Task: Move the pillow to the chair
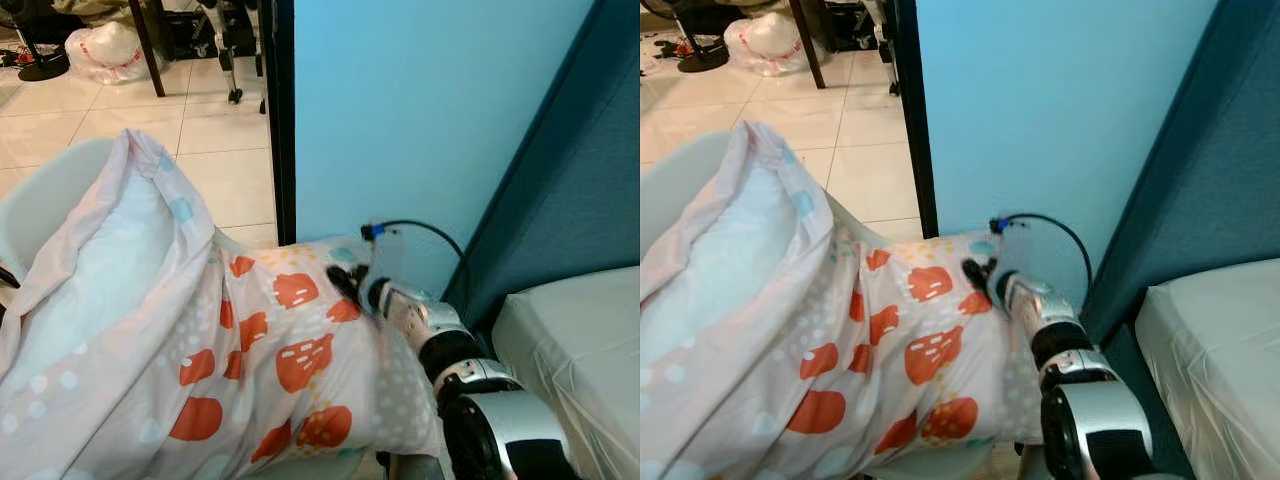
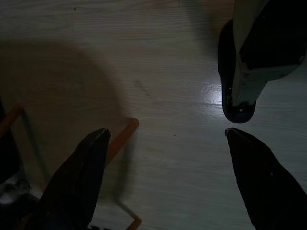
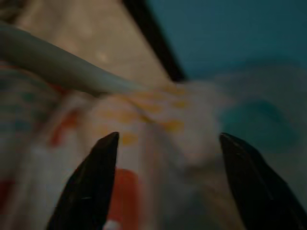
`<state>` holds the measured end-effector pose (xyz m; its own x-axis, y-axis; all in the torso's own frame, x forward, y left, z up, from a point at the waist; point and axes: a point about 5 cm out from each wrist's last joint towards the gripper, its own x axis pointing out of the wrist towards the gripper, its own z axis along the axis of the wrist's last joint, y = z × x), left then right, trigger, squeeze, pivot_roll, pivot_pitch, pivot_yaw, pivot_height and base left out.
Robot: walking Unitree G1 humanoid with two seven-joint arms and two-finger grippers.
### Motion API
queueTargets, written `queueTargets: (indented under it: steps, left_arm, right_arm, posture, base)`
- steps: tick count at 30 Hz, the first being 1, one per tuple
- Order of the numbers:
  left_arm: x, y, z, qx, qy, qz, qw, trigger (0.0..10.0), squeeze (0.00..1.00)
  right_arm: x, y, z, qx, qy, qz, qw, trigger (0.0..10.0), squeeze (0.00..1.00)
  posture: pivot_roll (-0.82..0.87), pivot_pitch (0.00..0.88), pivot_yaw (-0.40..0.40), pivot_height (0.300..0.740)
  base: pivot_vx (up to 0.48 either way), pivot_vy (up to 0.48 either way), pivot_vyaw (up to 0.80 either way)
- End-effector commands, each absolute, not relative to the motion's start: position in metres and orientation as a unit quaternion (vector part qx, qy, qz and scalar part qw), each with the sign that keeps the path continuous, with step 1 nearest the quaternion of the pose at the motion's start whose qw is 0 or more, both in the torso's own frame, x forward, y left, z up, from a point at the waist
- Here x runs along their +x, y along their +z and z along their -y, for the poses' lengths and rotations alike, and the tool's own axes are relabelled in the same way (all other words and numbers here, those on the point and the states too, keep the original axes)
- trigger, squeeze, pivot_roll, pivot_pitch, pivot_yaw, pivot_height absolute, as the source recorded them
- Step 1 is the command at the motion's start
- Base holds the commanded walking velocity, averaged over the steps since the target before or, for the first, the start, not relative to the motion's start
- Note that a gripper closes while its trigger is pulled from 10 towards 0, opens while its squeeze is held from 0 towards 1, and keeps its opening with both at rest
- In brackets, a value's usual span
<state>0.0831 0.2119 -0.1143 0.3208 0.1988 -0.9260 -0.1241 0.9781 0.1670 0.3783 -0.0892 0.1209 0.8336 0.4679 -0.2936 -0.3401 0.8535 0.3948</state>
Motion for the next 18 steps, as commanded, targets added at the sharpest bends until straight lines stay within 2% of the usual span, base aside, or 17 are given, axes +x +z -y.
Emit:
queueTargets:
  steps: [1, 5, 10, 11, 12, 14, 15, 18]
  left_arm:
    - [0.088, -0.116, -0.197, 0.018, 0.079, -0.573, 0.816, 10.0, 0.0]
    - [0.089, -0.116, -0.197, 0.016, 0.079, -0.573, 0.816, 10.0, 0.0]
    - [0.088, -0.116, -0.197, 0.015, 0.083, -0.576, 0.813, 10.0, 0.0]
    - [0.088, -0.116, -0.197, 0.015, 0.084, -0.577, 0.812, 10.0, 0.0]
    - [0.087, -0.116, -0.197, 0.014, 0.085, -0.578, 0.811, 10.0, 0.0]
    - [0.087, -0.116, -0.197, 0.014, 0.086, -0.579, 0.811, 10.0, 0.0]
    - [0.086, -0.116, -0.198, 0.015, 0.086, -0.58, 0.81, 10.0, 0.0]
    - [0.085, -0.116, -0.198, 0.015, 0.086, -0.581, 0.809, 10.0, 0.0]
  right_arm:
    - [0.377, 0.122, 0.086, 0.178, 0.234, -0.185, 0.938, 10.0, 1.0]
    - [0.374, 0.118, 0.08, 0.172, 0.256, -0.187, 0.933, 10.0, 1.0]
    - [0.37, 0.134, 0.067, 0.225, 0.32, -0.117, 0.913, 10.0, 1.0]
    - [0.369, 0.137, 0.065, 0.24, 0.33, -0.1, 0.907, 10.0, 0.55]
    - [0.367, 0.14, 0.064, 0.243, 0.334, -0.077, 0.908, 10.0, 0.0]
    - [0.366, 0.141, 0.063, 0.239, 0.338, -0.059, 0.909, 10.0, 0.0]
    - [0.355, 0.136, 0.056, 0.242, 0.389, -0.038, 0.888, 10.0, 0.0]
    - [0.349, 0.129, 0.053, 0.253, 0.411, -0.043, 0.875, 10.0, 0.0]
  posture:
    - [-0.01, 0.089, -0.055, 0.556]
    - [-0.01, 0.083, -0.057, 0.556]
    - [-0.01, 0.075, -0.059, 0.556]
    - [-0.01, 0.075, -0.059, 0.556]
    - [-0.01, 0.073, -0.059, 0.556]
    - [-0.01, 0.072, -0.058, 0.556]
    - [0.0, 0.066, -0.055, 0.556]
    - [0.0, 0.065, -0.055, 0.556]
  base:
    - [0.0, 0.0, 0.0]
    - [0.0, 0.0, 0.0]
    - [0.0, 0.0, 0.0]
    - [0.0, 0.0, 0.0]
    - [0.0, 0.0, 0.0]
    - [0.0, 0.0, 0.0]
    - [0.0, 0.0, 0.0]
    - [0.0, 0.0, 0.0]
